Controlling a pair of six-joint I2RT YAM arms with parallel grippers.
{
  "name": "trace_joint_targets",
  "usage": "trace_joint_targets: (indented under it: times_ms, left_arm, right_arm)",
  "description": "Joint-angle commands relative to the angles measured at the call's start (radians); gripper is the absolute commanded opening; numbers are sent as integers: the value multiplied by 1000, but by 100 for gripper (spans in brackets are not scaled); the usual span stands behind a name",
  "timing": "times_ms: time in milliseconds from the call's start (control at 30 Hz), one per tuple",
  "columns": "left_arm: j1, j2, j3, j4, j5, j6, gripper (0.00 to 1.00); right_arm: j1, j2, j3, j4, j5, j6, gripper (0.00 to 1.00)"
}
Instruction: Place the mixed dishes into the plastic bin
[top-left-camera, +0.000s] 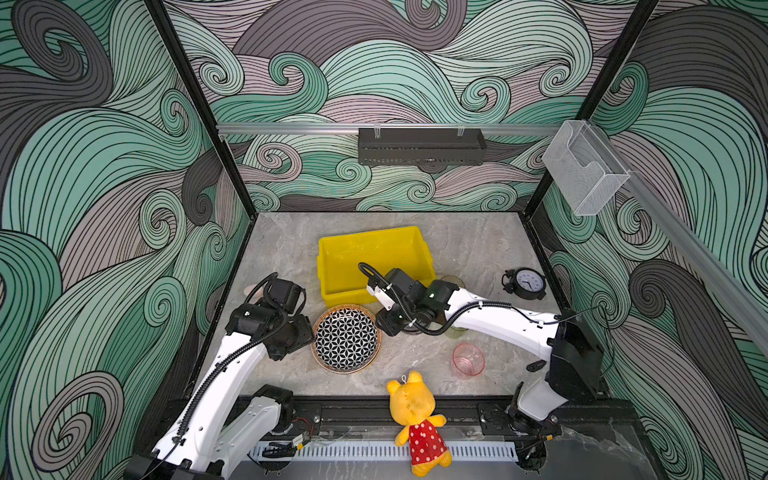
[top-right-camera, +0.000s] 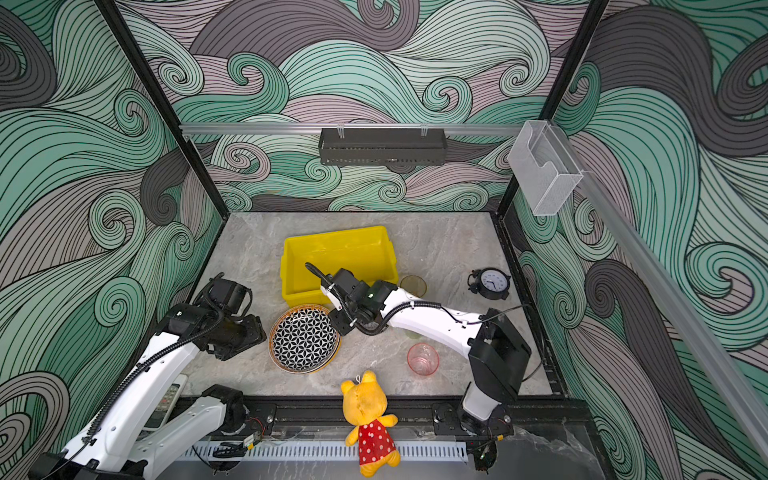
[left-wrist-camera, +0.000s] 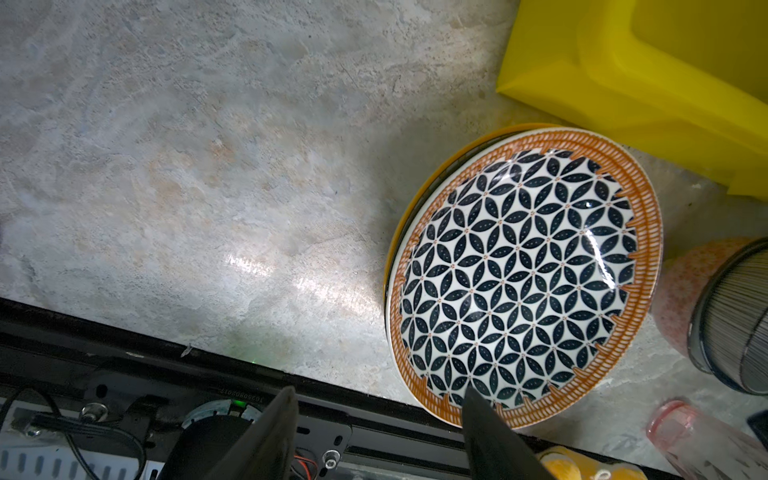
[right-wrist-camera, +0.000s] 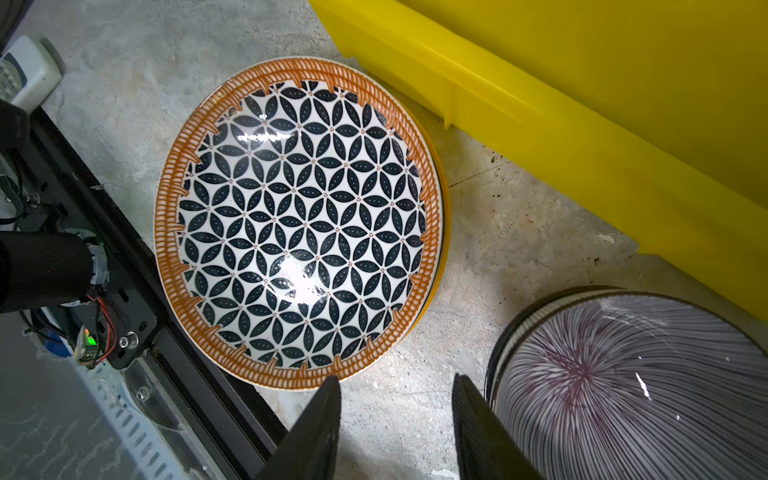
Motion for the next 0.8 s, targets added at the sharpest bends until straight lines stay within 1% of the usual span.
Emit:
trace_joint_targets:
  times_ms: [0, 100, 300, 767]
  left_arm:
    - [-7, -6, -6, -21, -5, -45, 64]
    - [-7, -9, -22, -18, -14, -68, 62]
    - [-9, -7, -27, -6, -21, -87, 59]
    - [-9, 13, -51, 8, -10, -109, 58]
  right_arm:
    - [5, 32, 36, 14, 11, 20, 41]
    - [4, 63, 50, 24, 29, 18, 37]
    - [3, 119, 91, 22, 65, -12, 31]
    - [-36, 244, 160, 5, 27, 3, 26]
